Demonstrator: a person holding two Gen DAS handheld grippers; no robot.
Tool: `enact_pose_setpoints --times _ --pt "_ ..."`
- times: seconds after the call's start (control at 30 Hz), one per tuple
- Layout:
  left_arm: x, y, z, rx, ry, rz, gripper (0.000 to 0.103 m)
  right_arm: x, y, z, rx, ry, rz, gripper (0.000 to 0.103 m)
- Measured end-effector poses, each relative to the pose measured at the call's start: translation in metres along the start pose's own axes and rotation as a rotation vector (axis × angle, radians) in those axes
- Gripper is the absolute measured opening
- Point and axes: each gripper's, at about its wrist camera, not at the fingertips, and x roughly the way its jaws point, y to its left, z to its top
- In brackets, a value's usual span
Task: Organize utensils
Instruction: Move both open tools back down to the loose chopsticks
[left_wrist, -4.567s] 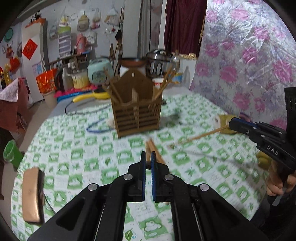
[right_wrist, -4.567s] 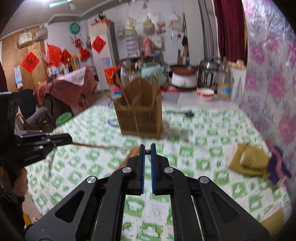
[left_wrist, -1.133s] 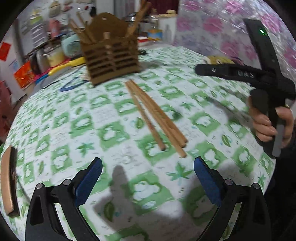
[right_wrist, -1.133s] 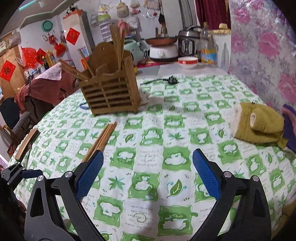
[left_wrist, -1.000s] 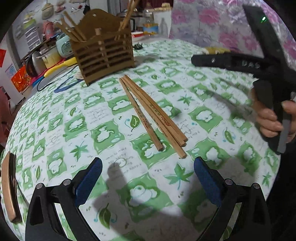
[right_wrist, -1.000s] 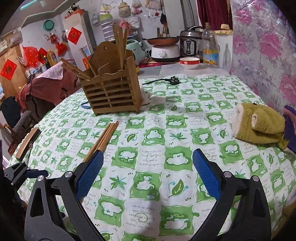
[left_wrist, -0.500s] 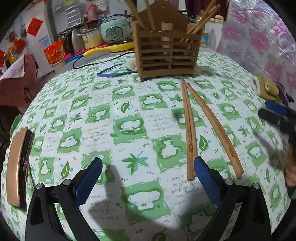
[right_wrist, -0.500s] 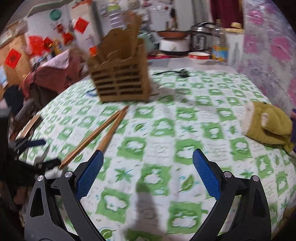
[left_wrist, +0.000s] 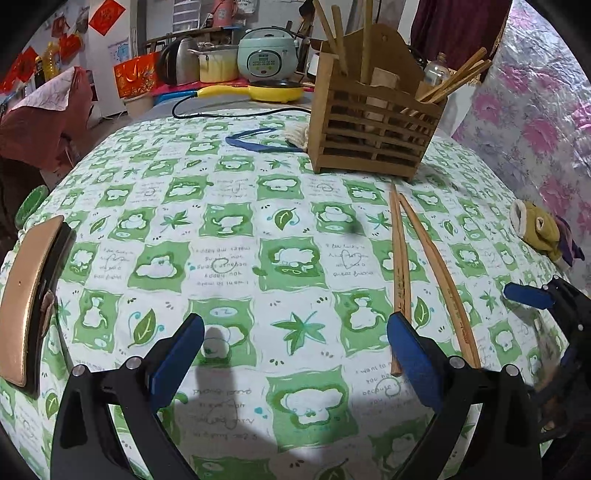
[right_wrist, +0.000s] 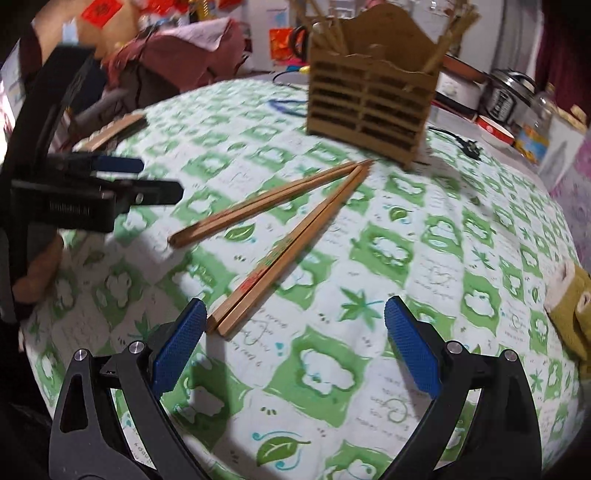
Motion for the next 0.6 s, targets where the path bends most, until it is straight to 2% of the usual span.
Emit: enact_pose_setpoints --times 0.13,0.2,0.23,0.27,0.3,0.33,0.4,0.5,0.6 --pt "-0.001 -0.005 -0.003 0.033 0.002 0.013 0.097 0.004 -0.001 0.0 -0.009 0.027 -0.051 0.095" --pt "-0.003 -0.006 -0.006 0.056 0.005 0.01 0.097 -0.001 -0.021 -0.004 0.035 0.015 -0.207 0.095" --pt "-0.004 -0.006 -0.007 0.065 0.009 0.0 0.097 -0.004 -0.038 -0.007 0.09 0.007 -0.256 0.095" --pt "-0.005 -0.005 -0.008 0.074 0.014 -0.018 0.097 -0.008 -0.05 -0.01 0.137 -0.003 -0.259 0.095" --pt "-0.005 -0.005 -0.01 0.079 0.021 -0.038 0.097 -0.013 -0.066 -0.014 0.2 -0.022 -0.225 0.095" --pt "-0.005 -0.005 -0.011 0.084 0.03 -0.051 0.097 -0.019 -0.085 -0.02 0.286 -0.051 -0.156 0.095" --pt "-0.003 -0.006 -0.013 0.099 0.049 -0.071 0.097 -0.025 -0.1 -0.026 0.367 -0.085 -0.098 0.095" --pt "0.0 -0.011 -0.016 0.134 0.078 -0.099 0.097 -0.027 -0.103 -0.026 0.394 -0.107 -0.108 0.095" --pt "0.003 -0.017 -0.018 0.172 0.092 -0.092 0.097 -0.025 -0.101 -0.024 0.388 -0.101 -0.114 0.096"
